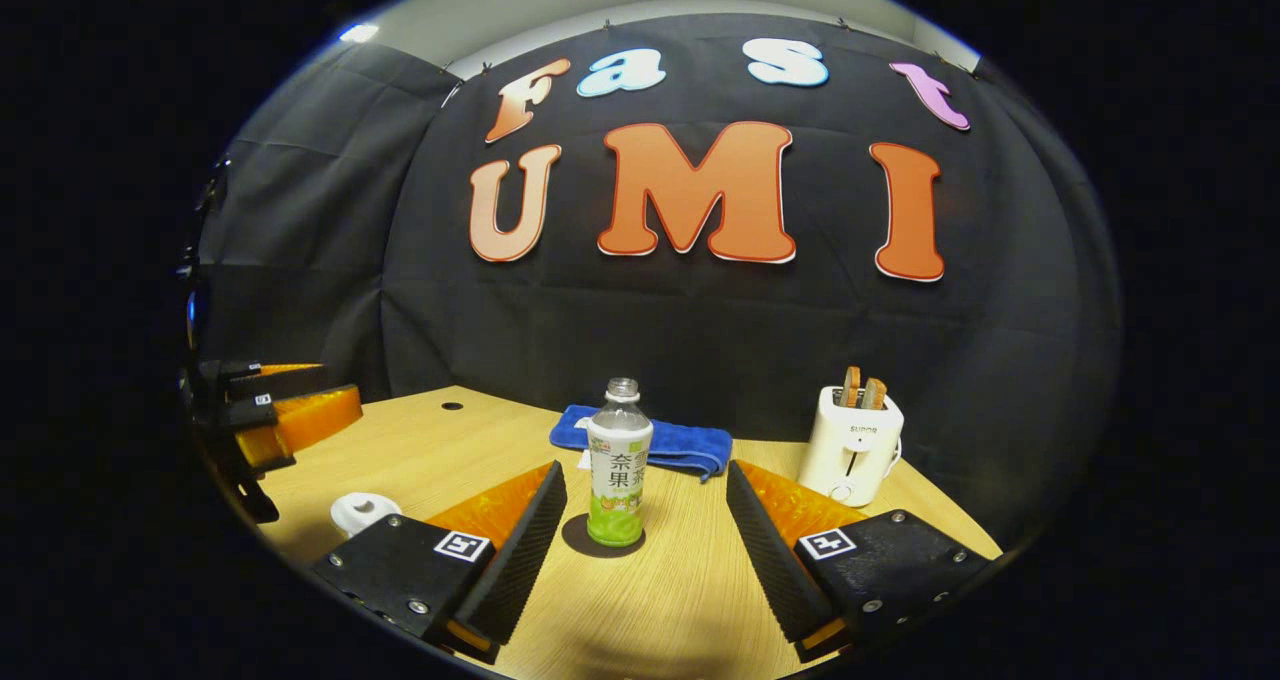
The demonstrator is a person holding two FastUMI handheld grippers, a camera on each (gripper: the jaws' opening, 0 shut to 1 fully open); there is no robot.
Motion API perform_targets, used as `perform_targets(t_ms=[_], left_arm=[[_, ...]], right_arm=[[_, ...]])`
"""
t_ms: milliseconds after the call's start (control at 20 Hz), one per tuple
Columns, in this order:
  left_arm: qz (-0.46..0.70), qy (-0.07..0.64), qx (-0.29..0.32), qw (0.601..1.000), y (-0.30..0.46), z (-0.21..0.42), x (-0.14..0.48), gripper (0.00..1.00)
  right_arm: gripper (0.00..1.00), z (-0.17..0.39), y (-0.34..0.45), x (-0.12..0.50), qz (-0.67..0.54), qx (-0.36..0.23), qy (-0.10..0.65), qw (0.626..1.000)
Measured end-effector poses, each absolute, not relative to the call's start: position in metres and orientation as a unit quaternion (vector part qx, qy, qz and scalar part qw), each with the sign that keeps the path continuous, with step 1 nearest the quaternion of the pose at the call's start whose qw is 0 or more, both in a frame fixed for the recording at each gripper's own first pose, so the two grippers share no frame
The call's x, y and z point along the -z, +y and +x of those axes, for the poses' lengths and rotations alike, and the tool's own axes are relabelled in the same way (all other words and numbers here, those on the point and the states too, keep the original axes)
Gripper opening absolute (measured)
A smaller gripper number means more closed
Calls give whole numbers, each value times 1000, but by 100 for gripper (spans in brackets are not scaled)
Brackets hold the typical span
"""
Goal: Open the teacup lid with one hand, grasp the water bottle and pour water into the teacup with the other hand; after pouring, place the water bottle on the coaster and then close the teacup lid.
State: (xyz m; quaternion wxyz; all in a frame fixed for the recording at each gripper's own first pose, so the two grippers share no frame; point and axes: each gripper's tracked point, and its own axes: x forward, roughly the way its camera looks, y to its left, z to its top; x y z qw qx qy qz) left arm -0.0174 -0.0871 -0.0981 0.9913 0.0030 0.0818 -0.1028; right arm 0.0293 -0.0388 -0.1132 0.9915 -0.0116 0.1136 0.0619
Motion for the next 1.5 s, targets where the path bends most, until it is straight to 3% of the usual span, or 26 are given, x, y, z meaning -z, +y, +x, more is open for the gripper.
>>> perform_targets(t_ms=[250, 300, 350, 450, 500, 650, 750, 800, 850, 950, 1500], left_arm=[[-5, 58, 83, 995, -76, -4, 75, 99], [-6, 51, 80, 996, -73, -4, 67, 94], [-7, 45, 74, 996, -70, -2, 61, 99], [-12, 35, 66, 997, -66, 1, 53, 99], [-16, 31, 63, 997, -65, 2, 49, 94], [-20, 24, 58, 998, -58, 4, 41, 94], [-16, 35, 55, 998, -55, 4, 48, 98], [-22, 42, 60, 997, -59, 5, 54, 94], [-28, 47, 62, 997, -62, 5, 59, 100], [-30, 54, 54, 997, -54, 7, 65, 95], [-23, 59, 44, 997, -48, 4, 74, 98]], right_arm=[[96, 13, -26, 99, -19, -55, 91, 994], [96, 10, -24, 99, -21, -57, 90, 994], [96, 8, -21, 99, -25, -58, 91, 994], [96, 4, -21, 98, -35, -53, 86, 994], [96, 3, -21, 95, -37, -50, 83, 995], [96, -1, -18, 91, -29, -51, 78, 995], [96, -3, -15, 92, -26, -57, 80, 995], [96, -4, -16, 92, -27, -55, 80, 995], [97, -4, -18, 95, -30, -51, 82, 995], [96, -5, -22, 100, -37, -45, 87, 994], [96, -6, -33, 102, -27, -23, 87, 996]])
